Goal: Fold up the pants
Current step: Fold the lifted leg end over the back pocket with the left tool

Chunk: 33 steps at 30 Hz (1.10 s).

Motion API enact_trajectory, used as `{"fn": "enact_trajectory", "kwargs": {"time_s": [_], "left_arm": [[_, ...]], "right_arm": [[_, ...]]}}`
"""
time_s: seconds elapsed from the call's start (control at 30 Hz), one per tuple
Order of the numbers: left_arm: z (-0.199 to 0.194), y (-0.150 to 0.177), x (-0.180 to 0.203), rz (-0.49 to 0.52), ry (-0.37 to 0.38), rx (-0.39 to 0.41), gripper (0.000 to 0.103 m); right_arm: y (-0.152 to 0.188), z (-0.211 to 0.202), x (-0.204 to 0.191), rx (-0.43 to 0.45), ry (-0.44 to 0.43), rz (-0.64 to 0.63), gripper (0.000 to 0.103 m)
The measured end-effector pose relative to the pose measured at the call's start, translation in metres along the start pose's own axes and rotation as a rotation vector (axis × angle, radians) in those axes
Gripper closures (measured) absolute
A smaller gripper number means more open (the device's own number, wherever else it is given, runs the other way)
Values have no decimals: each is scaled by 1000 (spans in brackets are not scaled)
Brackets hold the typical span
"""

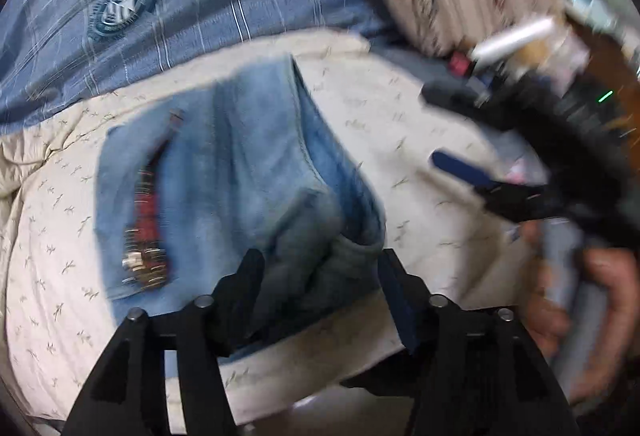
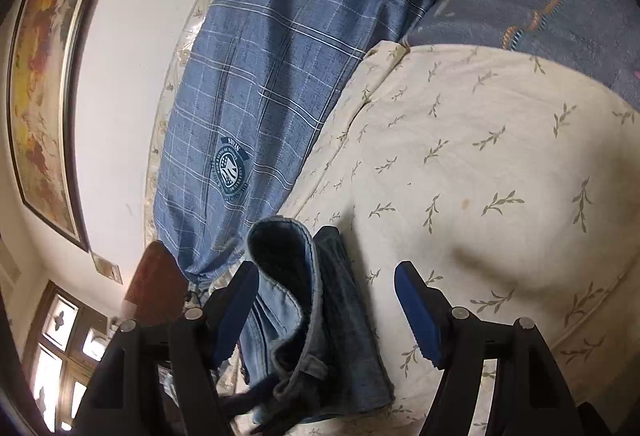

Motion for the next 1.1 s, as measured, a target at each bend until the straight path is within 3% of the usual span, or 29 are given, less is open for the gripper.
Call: {"fn": "enact_trajectory", "kwargs": {"time_s": [0.1, 0.2, 0.3, 0.33, 0.4, 0.43, 0.47, 0.53, 0.77, 0.83, 0.9, 1.0, 1.1], "left_arm": [[-49, -10, -24, -57, 25, 129, 30], [-76, -11, -77, -119, -110, 229, 24], [-68, -1, -121, -218, -180, 197, 24], [-62, 2, -127, -239, -192, 187, 24], [-44, 12, -132, -253, -198, 150, 24], [-33, 18, -130, -250, -196, 111, 24], [-13, 34, -129, -251, -204, 24, 24], [3, 52, -127, -253, -206, -46, 21], [-31, 31, -125, -290, -182, 104, 20], [-22, 35, -119, -258, -182, 65, 20], [-7, 52, -116, -244, -194, 3, 20], [-7, 55, -116, -268, -192, 20, 19], [-8, 56, -115, -267, -188, 14, 18]], "right_arm": [[4, -4, -15, 4, -1, -83, 29], [22, -9, -53, -59, -97, -175, 29], [61, -1, -97, -238, -259, -203, 29], [69, 3, -102, -272, -269, -210, 29], [87, 20, -89, -337, -183, -223, 29], [95, 33, -64, -379, -76, -204, 29], [99, 42, -40, -397, 14, -165, 35], [93, 40, -27, -363, 9, -72, 38], [78, 19, -67, -317, -25, -167, 34], [76, 20, -84, -321, -65, -191, 34], [72, 30, -100, -337, -93, -219, 34], [59, 48, -121, -349, -153, -200, 33], [45, 84, -112, -382, -137, -145, 31]]}}
Point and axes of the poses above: each gripper's, at about its wrist camera, not at the fingertips, and z roughly the way its jaws point, x to its right, y to its underside, the point moved 10 cm from there along z, roughly the way its jaws point, and after that the axes turned 8 degrees about x, right-handed, at the moved point
